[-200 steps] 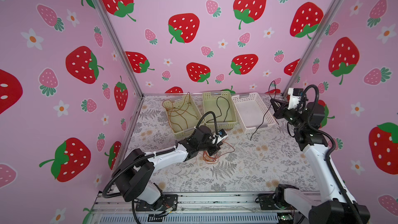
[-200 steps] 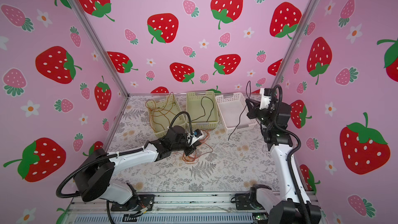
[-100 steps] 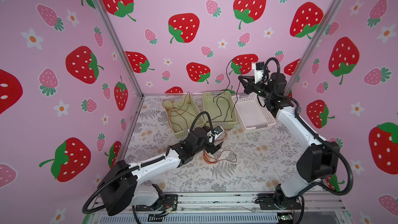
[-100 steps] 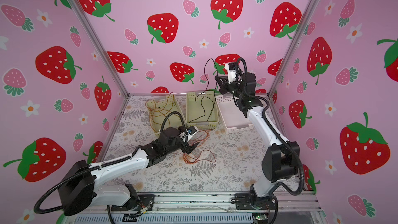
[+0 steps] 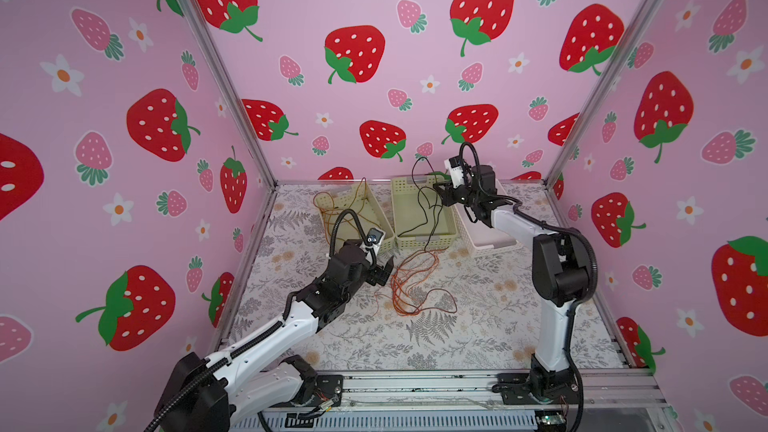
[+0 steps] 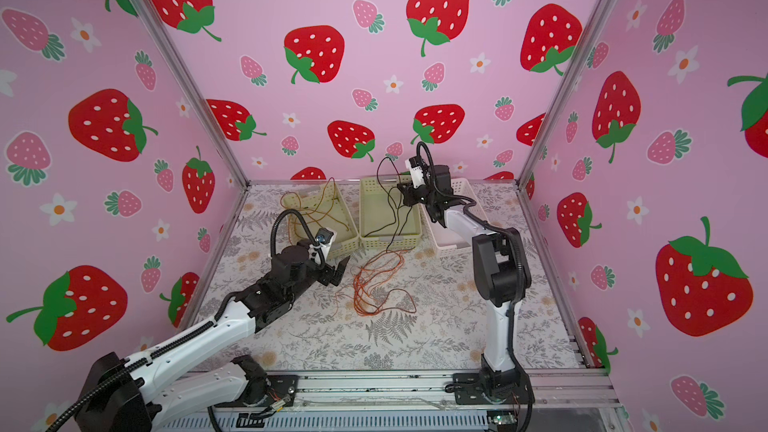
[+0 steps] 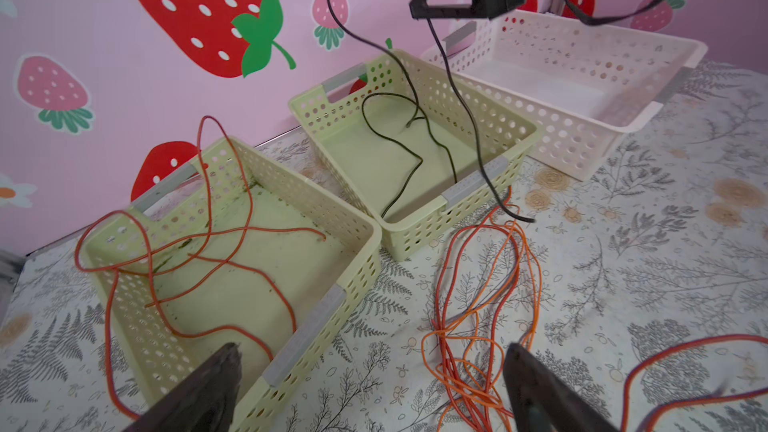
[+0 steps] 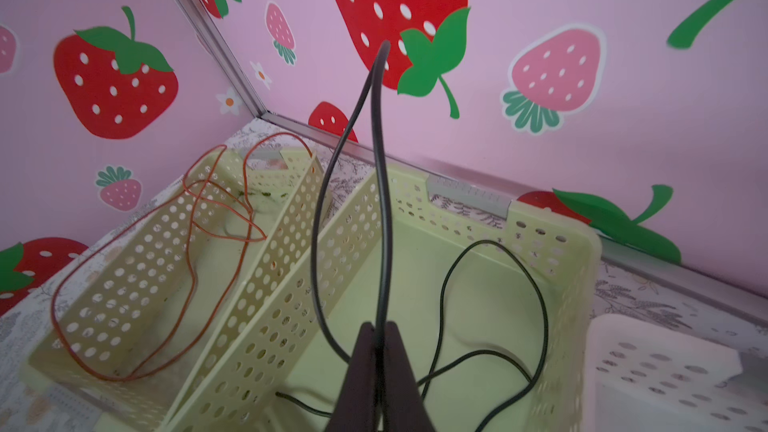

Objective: Untangle the cables
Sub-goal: 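Carry the black wire over the middle pale green basket with the right gripper, then open the right gripper to drop the black wire into the middle basket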

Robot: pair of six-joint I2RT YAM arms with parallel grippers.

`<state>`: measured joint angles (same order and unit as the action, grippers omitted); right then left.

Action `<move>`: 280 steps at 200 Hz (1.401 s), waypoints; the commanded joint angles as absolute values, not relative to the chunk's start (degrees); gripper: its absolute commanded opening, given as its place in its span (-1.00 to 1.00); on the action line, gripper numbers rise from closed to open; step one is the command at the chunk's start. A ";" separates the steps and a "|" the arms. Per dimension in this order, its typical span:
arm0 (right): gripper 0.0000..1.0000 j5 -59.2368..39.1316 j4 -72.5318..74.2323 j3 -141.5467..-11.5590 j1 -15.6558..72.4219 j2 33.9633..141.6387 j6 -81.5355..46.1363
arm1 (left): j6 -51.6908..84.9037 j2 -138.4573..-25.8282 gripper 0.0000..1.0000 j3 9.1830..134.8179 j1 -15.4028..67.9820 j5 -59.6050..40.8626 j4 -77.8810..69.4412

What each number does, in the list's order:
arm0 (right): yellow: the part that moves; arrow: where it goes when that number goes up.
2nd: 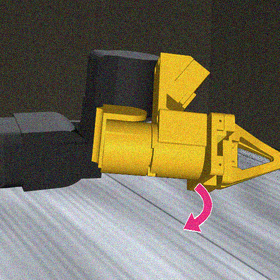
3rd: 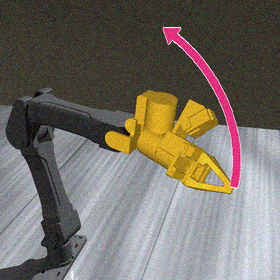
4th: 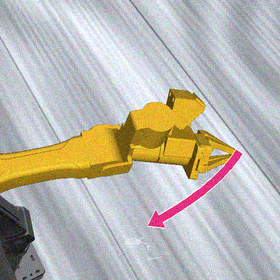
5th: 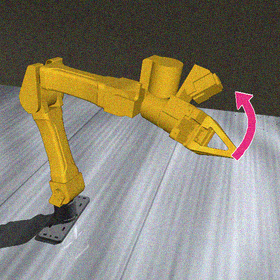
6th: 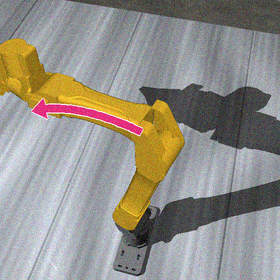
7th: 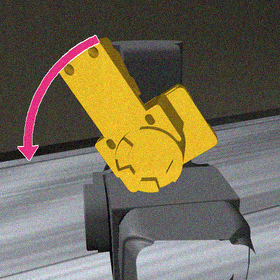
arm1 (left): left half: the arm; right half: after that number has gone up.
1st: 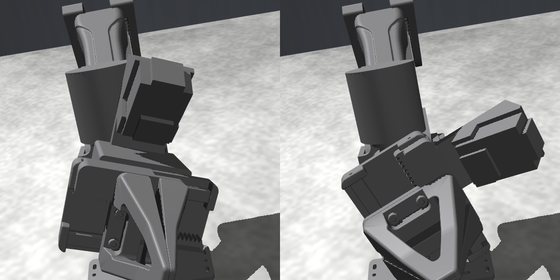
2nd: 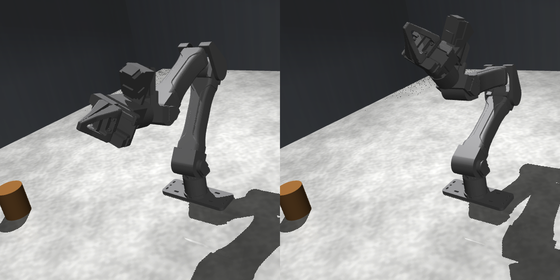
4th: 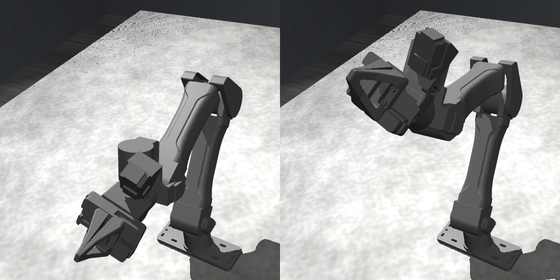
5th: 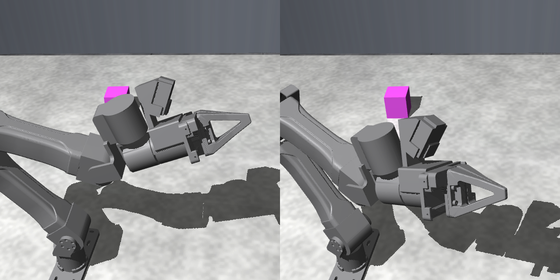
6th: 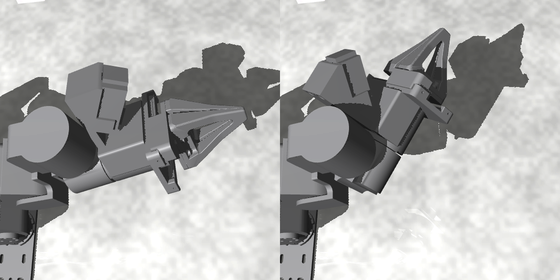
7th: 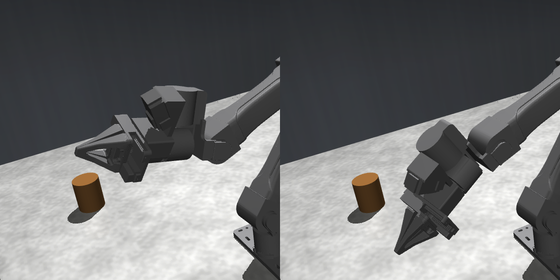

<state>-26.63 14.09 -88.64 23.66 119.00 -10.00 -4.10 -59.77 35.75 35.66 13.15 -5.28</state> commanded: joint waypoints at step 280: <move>0.67 -6.47 3.33 -85.21 28.89 110.96 -1.85 | 15.26 -85.10 0.40 47.96 32.08 -3.36 6.72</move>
<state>-3.66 5.19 -88.62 28.71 112.14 -3.55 9.63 -82.67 44.58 32.73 -0.25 4.67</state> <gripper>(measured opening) 0.832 0.722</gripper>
